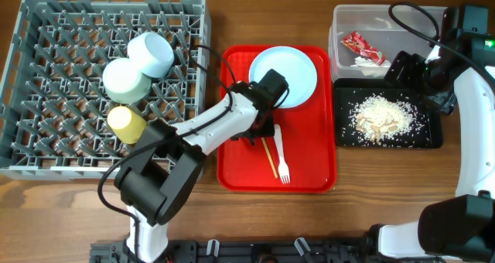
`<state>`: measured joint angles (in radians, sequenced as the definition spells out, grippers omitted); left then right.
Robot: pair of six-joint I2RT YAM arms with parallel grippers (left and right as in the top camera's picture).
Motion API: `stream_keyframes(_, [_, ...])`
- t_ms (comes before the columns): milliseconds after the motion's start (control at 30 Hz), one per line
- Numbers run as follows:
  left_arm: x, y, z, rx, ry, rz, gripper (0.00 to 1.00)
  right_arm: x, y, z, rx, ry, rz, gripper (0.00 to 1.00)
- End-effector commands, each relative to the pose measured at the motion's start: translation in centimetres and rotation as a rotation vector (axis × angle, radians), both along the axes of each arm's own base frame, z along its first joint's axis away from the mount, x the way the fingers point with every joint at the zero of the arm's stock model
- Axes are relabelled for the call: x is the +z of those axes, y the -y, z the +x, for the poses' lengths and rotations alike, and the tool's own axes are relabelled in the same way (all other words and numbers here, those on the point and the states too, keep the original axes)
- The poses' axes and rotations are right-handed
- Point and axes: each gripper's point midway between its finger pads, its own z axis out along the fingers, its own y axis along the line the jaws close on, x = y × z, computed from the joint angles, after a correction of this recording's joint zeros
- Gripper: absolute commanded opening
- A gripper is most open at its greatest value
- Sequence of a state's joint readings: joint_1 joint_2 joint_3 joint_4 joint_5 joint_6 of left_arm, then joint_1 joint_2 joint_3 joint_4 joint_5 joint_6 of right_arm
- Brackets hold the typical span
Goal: Sort waste into correct bins and load items into the dishwasher rack
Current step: 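Reach the left gripper to the tray and grasp the chopsticks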
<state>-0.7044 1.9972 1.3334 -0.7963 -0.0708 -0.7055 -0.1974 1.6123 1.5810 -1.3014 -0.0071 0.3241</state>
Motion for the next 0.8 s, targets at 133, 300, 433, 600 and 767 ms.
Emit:
stream_keyframes(133, [-2.2,1.2,-1.3,-0.041,-0.014,0.038,0.65,1.1,-0.3,0.1,0.013,0.037,0.008,1.0])
stream_keyframes(300, [-2.8,1.3,-1.6,-0.051,-0.025,0.05,0.36,1.1,-0.3,0.1,0.018,0.037,0.006,1.0])
stream_keyframes(433, [-2.8,0.9,-1.3,-0.038,-0.026,0.05,0.08,1.1,-0.3,0.1,0.018,0.037,0.005,1.0])
stream_keyframes(600, [-2.7,-0.3,-0.2,0.0,-0.023,0.047,0.04,1.1,-0.3,0.1,0.038,0.036,0.003,1.0])
stream_keyframes(767, [1.5,-1.3,3.1,-0.086,0.074,0.005,0.04,1.1,-0.3,0.0,0.038,0.031,0.005,1.0])
